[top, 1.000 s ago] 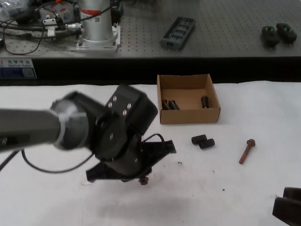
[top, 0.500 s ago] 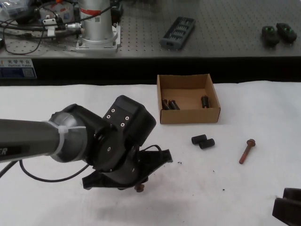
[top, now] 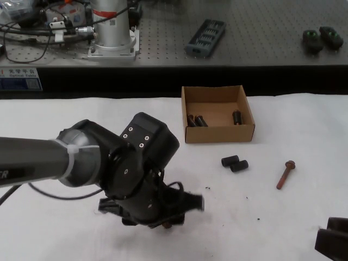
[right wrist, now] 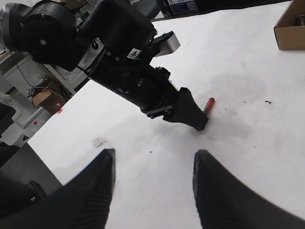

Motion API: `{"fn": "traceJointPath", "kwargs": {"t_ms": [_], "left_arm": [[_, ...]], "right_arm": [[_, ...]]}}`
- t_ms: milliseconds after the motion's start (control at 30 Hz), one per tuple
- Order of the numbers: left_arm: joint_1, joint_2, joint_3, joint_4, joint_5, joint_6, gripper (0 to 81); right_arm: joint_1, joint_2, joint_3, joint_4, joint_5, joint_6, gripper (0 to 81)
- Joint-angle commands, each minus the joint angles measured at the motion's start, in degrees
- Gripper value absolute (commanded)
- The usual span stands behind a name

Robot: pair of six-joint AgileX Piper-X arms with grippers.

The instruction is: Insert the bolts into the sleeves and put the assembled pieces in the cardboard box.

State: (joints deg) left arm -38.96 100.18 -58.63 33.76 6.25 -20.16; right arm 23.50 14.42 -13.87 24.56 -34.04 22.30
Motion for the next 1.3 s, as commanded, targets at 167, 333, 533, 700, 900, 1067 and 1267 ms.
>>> {"fn": "traceJointPath", "kwargs": {"t_ms": [167, 333, 533, 700, 900, 1067, 1267], "left_arm": [[-0.15, -3.3, -3.33, 8.53, -2.0, 28.56, 33.9], [-0.15, -8.36, -3.31, 9.88, -10.87, 48.89, 33.9], [-0.15, -10.75, -3.31, 8.99, -11.04, 75.74, 33.9], [-0.15, -10.58, -1.98, 8.12, -9.83, 101.28, 33.9], [-0.15, -10.58, 0.68, -0.12, -7.26, 112.64, 33.9], [-0.15, -10.72, 1.7, -7.93, -0.38, 115.8, 33.9], [-0.15, -9.32, 2.21, -11.54, 0.5, 119.58, 33.9]], "right_arm": [[0.01, -0.62, -0.13, -0.08, -0.43, -0.45, 38.9], [0.01, -0.62, -0.13, -0.08, -0.43, -0.45, 38.9], [0.01, -0.62, -0.13, -0.36, -0.43, -0.45, 38.9], [0.01, -0.62, -0.13, -0.51, -0.43, -0.45, 38.9], [0.01, -0.62, -0.13, -0.51, -0.43, -0.45, 38.9], [0.01, -0.62, -0.13, -0.51, -0.43, -0.45, 38.9], [0.01, -0.62, -0.13, -0.51, -0.43, -0.45, 38.9]]}}
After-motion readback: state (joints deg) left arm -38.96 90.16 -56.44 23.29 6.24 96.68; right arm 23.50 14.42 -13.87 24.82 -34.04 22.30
